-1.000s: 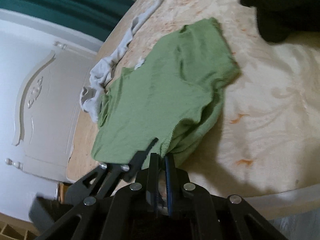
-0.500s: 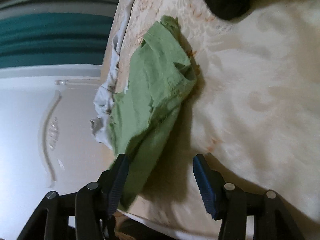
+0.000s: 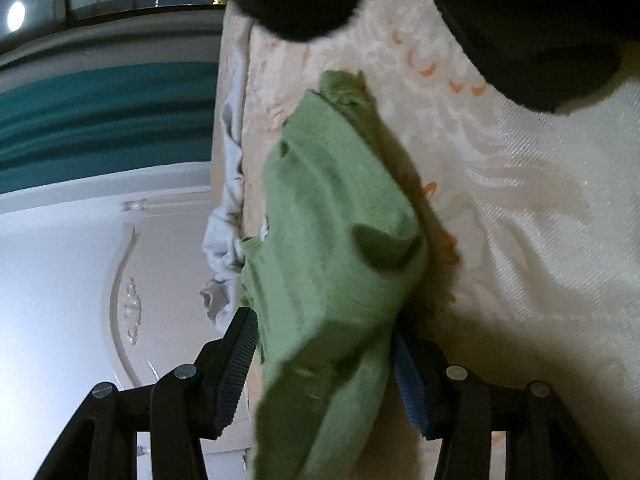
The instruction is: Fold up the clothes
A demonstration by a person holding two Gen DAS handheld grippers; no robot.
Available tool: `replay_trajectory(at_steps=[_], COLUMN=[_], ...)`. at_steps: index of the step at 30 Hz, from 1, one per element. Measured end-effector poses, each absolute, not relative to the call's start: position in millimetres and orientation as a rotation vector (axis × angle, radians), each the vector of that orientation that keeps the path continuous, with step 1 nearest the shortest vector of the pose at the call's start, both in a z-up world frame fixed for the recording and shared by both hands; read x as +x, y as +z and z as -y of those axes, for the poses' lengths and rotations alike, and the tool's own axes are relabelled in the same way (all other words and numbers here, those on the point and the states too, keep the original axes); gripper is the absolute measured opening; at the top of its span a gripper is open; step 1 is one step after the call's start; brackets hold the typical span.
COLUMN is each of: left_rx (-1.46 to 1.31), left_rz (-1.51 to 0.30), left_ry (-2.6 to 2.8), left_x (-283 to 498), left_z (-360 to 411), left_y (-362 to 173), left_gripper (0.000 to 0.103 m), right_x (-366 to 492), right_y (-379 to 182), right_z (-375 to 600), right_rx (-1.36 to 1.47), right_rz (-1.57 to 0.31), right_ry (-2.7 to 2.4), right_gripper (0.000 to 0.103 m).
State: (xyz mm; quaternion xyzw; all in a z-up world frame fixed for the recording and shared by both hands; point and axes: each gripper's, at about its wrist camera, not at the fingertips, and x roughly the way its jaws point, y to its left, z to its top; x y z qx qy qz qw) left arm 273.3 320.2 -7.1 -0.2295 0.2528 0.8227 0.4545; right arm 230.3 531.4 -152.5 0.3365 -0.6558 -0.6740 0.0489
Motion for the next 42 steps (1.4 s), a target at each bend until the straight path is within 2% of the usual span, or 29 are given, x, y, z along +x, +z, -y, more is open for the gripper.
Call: replay_trajectory(at_steps=[7, 11, 13, 14, 15, 18, 21, 26, 30, 35, 42], left_rx=[-0.560, -0.554, -0.565, -0.577, -0.589, -0.654, -0.766, -0.907, -1.002, -1.146, -1.301], left_rz=[-0.664, -0.626, -0.578, -0.552, -0.525, -0.434, -0.253, 0.149, 0.329, 0.621, 0.822], left_ry=[1.976, 1.995, 2.019, 2.029, 2.040, 2.100, 2.187, 2.386, 2.505, 2.567, 2.629], left_x=[286.1, 283.5, 277.8, 274.3, 270.9, 257.1, 236.8, 204.5, 173.7, 129.9, 91.2], left_z=[-326.6, -322.7, -317.1, -314.2, -311.3, -301.2, -279.6, -210.5, -160.5, -92.6, -35.6], left_y=[-15.9, -10.5, -5.2, -3.2, -1.1, 3.8, 10.9, 20.8, 13.2, -7.7, -40.1], left_gripper=[0.004, 0.004, 0.004, 0.004, 0.004, 0.004, 0.004, 0.004, 0.004, 0.004, 0.004], right_x=[242.6, 222.9, 214.4, 212.5, 210.7, 210.7, 201.4, 137.1, 56.2, -35.5, -94.1], right_y=[-158.2, -148.8, -143.6, -143.1, -142.7, -136.1, -113.0, -57.0, -38.3, -52.2, -89.6], right_z=[-529.8, -526.5, -524.7, -524.9, -525.2, -525.6, -522.1, -477.3, -398.6, -296.8, -214.5], right_rx=[1.080, 1.175, 1.208, 1.235, 1.262, 1.224, 1.188, 1.213, 1.282, 1.401, 1.562], right_rz=[2.022, 1.953, 1.929, 1.928, 1.926, 1.943, 1.890, 1.550, 1.249, 0.974, 0.754], right_ry=[-2.077, -2.216, -2.308, -2.334, -2.360, -2.392, -2.446, -2.509, -2.518, -2.437, -2.374], right_gripper=[0.059, 0.058, 0.044, 0.016, 0.006, 0.006, 0.006, 0.006, 0.006, 0.006, 0.006])
